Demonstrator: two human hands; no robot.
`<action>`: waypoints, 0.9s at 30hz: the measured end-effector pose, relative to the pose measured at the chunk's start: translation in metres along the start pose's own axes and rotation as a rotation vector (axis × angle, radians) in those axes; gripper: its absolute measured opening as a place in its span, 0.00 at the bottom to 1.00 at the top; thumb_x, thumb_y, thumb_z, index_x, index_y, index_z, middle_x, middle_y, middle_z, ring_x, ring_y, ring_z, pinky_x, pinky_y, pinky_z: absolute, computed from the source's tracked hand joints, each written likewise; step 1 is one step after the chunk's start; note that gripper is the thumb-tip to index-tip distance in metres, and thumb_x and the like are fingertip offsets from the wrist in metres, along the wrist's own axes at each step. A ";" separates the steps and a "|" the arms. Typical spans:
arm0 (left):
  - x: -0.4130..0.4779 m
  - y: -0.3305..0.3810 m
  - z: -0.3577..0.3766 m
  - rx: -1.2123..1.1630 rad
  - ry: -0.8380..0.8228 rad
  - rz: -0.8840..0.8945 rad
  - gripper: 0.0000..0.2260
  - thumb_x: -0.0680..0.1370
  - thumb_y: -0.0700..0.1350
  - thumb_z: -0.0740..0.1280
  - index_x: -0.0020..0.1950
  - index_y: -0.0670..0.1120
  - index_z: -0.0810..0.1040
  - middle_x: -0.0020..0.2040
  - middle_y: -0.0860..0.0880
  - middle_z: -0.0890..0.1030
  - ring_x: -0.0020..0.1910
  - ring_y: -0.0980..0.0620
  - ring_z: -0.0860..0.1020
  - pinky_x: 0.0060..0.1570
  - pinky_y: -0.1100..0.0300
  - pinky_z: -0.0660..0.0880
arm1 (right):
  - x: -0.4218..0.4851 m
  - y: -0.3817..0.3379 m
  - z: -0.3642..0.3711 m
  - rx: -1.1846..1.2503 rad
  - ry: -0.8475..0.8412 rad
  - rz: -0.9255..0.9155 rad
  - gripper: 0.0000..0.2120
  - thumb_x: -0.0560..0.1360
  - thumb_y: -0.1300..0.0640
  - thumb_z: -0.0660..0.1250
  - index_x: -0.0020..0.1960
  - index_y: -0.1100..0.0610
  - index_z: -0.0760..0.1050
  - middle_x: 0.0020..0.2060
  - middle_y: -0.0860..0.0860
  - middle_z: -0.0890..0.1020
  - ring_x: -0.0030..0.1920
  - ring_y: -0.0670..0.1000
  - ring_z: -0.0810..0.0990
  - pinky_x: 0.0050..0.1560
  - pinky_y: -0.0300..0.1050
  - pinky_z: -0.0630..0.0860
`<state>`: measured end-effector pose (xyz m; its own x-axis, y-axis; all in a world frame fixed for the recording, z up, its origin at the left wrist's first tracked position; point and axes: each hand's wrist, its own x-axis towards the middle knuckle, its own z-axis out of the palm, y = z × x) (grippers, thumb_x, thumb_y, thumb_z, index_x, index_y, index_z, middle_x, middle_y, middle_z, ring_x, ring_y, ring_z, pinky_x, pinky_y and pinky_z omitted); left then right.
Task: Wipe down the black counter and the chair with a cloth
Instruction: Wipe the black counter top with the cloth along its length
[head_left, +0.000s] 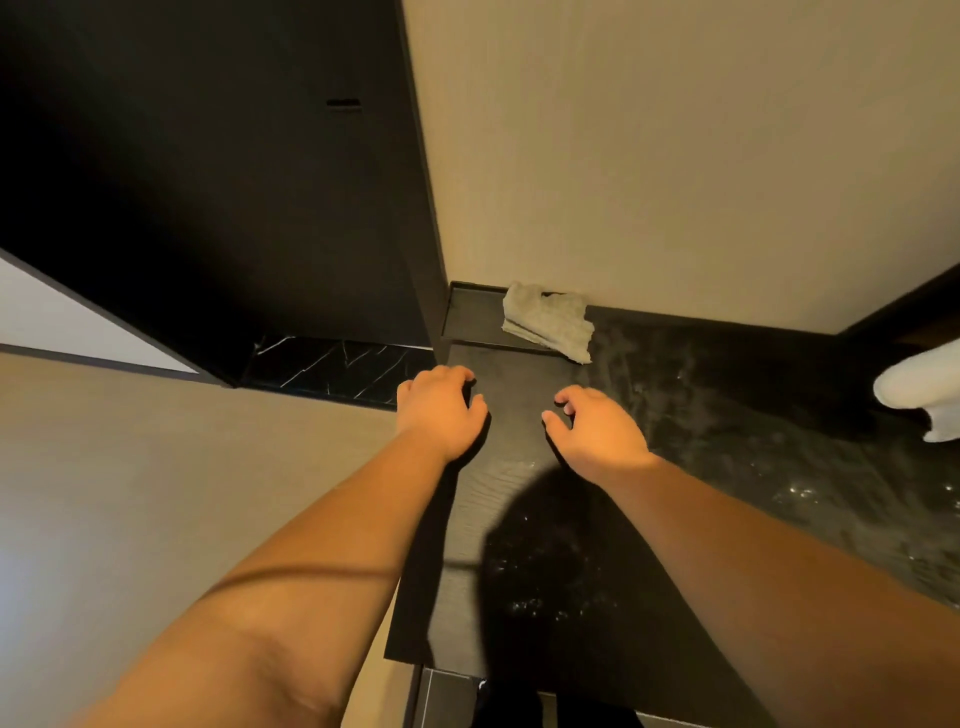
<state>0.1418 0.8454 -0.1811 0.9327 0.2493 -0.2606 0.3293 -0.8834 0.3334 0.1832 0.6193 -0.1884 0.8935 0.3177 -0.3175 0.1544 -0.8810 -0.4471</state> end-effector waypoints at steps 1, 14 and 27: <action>0.006 0.001 0.000 0.006 -0.001 0.003 0.21 0.82 0.57 0.64 0.74 0.54 0.76 0.70 0.50 0.79 0.70 0.46 0.75 0.70 0.45 0.67 | 0.008 -0.002 0.000 0.004 0.028 0.007 0.20 0.82 0.41 0.62 0.69 0.50 0.74 0.60 0.48 0.78 0.57 0.51 0.79 0.56 0.51 0.78; 0.037 -0.003 0.030 -0.006 0.093 0.031 0.22 0.80 0.55 0.67 0.73 0.50 0.77 0.72 0.49 0.74 0.71 0.45 0.70 0.71 0.45 0.66 | 0.112 -0.031 -0.011 -0.295 0.253 -0.118 0.24 0.81 0.46 0.65 0.75 0.49 0.69 0.71 0.53 0.72 0.69 0.57 0.69 0.66 0.56 0.67; 0.015 -0.008 0.003 -0.071 -0.007 0.037 0.19 0.83 0.52 0.65 0.74 0.52 0.76 0.77 0.49 0.69 0.76 0.46 0.68 0.76 0.46 0.67 | 0.090 -0.043 -0.039 -0.341 0.224 -0.176 0.16 0.85 0.46 0.59 0.67 0.51 0.76 0.58 0.53 0.80 0.58 0.58 0.77 0.55 0.54 0.71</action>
<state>0.1529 0.8548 -0.1907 0.9436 0.2136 -0.2530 0.3041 -0.8615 0.4067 0.2733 0.6727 -0.1653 0.9046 0.4228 -0.0550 0.4094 -0.8974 -0.1647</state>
